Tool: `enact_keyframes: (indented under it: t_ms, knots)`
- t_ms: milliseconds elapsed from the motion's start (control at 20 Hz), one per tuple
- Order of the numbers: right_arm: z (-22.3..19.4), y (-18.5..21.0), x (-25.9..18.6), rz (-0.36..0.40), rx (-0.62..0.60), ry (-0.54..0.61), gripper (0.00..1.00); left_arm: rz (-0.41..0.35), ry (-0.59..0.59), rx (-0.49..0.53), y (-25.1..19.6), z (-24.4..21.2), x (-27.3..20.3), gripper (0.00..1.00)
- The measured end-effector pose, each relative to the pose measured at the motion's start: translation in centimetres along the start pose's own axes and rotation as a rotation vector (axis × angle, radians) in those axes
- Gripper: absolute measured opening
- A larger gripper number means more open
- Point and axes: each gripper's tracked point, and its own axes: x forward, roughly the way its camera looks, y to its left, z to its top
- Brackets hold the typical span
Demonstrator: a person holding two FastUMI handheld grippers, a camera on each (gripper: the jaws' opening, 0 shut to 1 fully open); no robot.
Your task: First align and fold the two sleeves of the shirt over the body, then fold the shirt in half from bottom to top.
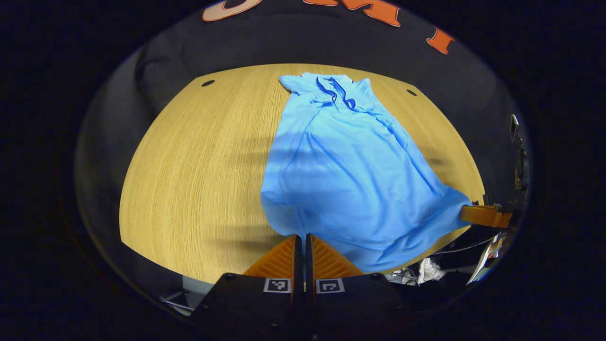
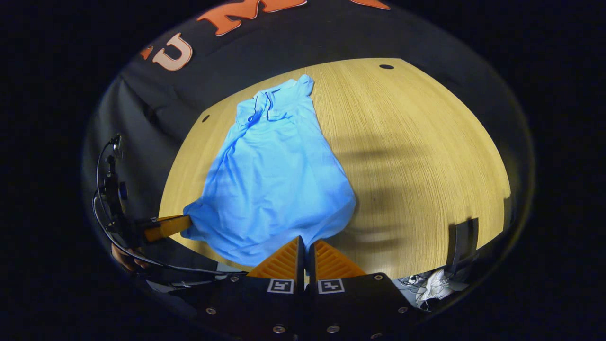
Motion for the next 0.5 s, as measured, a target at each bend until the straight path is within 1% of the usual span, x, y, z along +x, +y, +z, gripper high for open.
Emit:
enact_keyframes:
  t_ms: [100,350,500]
  knots:
    - [1.5,0.4,-0.1,0.005,-0.009,-0.020,0.04,-0.019,-0.028,0.005,-0.5,1.9,-0.3,0.05]
    - [5.3,0.9,-0.5,0.011,0.001,-0.063,0.04,-0.027,-0.090,0.034,-0.5,6.6,-0.5,0.05]
    - [7.5,0.7,-0.8,-0.004,-0.011,-0.078,0.04,-0.035,-0.124,0.057,-0.3,9.3,-0.1,0.05]
